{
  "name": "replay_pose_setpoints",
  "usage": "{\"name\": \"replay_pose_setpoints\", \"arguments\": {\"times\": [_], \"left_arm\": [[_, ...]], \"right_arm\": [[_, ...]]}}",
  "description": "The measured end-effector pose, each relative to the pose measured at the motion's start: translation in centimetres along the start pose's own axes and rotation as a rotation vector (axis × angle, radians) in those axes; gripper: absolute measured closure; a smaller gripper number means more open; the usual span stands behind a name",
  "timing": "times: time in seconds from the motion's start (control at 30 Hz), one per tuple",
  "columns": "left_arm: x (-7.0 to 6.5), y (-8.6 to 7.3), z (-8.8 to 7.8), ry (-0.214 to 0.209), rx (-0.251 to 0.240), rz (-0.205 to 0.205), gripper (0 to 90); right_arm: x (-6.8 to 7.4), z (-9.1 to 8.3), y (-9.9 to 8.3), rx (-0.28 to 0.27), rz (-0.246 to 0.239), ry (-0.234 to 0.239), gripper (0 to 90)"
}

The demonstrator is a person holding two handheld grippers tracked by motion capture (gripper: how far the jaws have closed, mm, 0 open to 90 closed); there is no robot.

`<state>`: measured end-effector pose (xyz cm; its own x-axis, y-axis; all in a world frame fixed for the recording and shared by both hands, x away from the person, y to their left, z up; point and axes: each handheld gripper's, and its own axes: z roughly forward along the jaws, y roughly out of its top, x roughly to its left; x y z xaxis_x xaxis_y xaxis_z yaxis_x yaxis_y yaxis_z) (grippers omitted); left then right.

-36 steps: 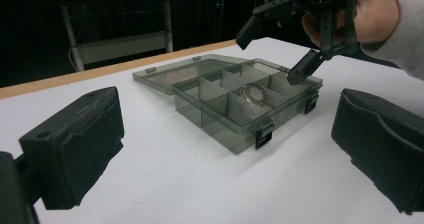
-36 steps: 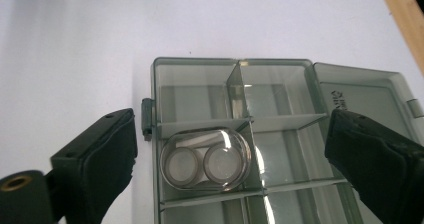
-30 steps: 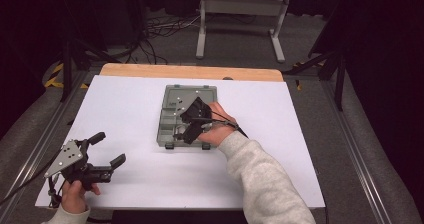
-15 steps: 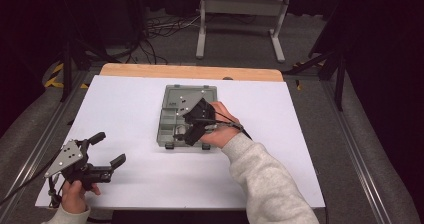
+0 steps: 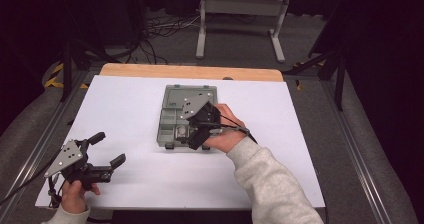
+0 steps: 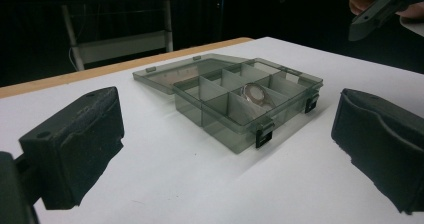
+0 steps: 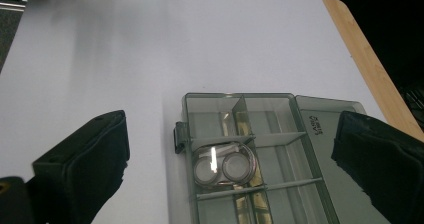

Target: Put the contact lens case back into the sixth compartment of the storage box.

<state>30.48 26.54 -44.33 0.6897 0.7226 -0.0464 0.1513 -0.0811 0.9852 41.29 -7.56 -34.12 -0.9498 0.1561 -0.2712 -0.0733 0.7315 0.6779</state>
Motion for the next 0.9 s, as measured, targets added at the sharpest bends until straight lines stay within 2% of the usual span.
{"name": "replay_pose_setpoints", "arguments": {"times": [0.4, 0.63, 0.9], "left_arm": [[0.0, 0.0, 0.0, -0.003, -0.004, -0.003, 1.2], [0.0, 0.0, 0.0, -0.004, -0.007, -0.002, 1.2], [0.0, -0.1, 0.0, 0.002, -0.007, -0.004, 1.1]], "right_arm": [[0.9, -2.9, -1.0, -0.041, 0.039, -0.054, 2.2], [1.4, -4.6, -2.4, -0.069, 0.078, -0.104, 1.9], [2.1, -6.6, -4.1, -0.112, 0.123, -0.132, 1.7]]}}
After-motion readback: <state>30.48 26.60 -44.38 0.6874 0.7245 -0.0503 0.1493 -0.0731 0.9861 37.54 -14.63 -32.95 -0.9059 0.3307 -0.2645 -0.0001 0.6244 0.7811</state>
